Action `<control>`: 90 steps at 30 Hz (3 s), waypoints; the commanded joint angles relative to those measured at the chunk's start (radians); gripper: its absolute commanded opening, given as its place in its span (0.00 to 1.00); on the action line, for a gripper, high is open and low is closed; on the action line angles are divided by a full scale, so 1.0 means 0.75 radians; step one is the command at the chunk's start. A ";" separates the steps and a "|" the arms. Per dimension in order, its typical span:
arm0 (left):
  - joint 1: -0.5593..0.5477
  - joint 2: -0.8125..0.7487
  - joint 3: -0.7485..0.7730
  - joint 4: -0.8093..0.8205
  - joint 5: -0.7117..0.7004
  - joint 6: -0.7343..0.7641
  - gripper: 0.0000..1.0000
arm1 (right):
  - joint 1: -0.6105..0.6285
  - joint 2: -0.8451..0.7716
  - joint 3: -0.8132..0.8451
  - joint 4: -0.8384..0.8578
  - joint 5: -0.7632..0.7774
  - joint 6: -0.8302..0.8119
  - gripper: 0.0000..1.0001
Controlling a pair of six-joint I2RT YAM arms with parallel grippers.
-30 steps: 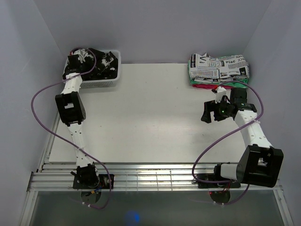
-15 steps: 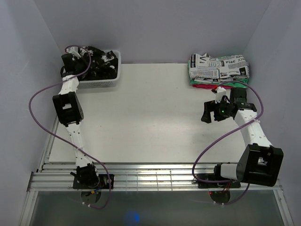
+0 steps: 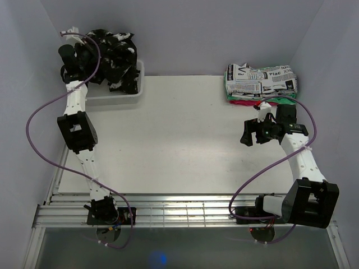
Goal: Fold and stack the trousers
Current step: Grab the trousers from the pile, then move the trousers to the center of the board
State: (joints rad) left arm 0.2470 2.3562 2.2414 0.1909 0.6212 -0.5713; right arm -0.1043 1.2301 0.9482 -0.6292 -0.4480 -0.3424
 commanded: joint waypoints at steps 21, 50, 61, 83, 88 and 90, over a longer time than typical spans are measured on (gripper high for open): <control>-0.139 -0.646 0.161 0.377 -0.037 0.193 0.00 | 0.004 -0.030 0.035 0.052 -0.065 0.033 0.90; -0.542 -0.791 0.309 0.504 -0.123 0.056 0.00 | 0.004 -0.094 0.012 0.080 -0.051 0.058 0.90; -0.800 -0.881 -0.059 0.535 -0.035 0.261 0.00 | -0.033 -0.098 0.026 0.080 -0.065 0.086 0.90; -0.865 -1.487 -1.702 -0.544 0.340 1.003 0.35 | -0.155 0.004 0.078 -0.188 -0.362 -0.218 0.90; -0.857 -1.479 -1.627 -0.825 0.299 1.093 0.82 | -0.064 0.057 0.133 -0.280 -0.366 -0.276 0.90; -0.798 -1.467 -1.541 -0.990 0.307 1.160 0.85 | 0.014 0.064 0.147 -0.310 -0.346 -0.298 0.90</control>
State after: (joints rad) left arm -0.3927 1.2835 0.9848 -0.3618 0.8474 0.1833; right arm -0.1570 1.2762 0.9970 -0.7956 -0.6796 -0.5102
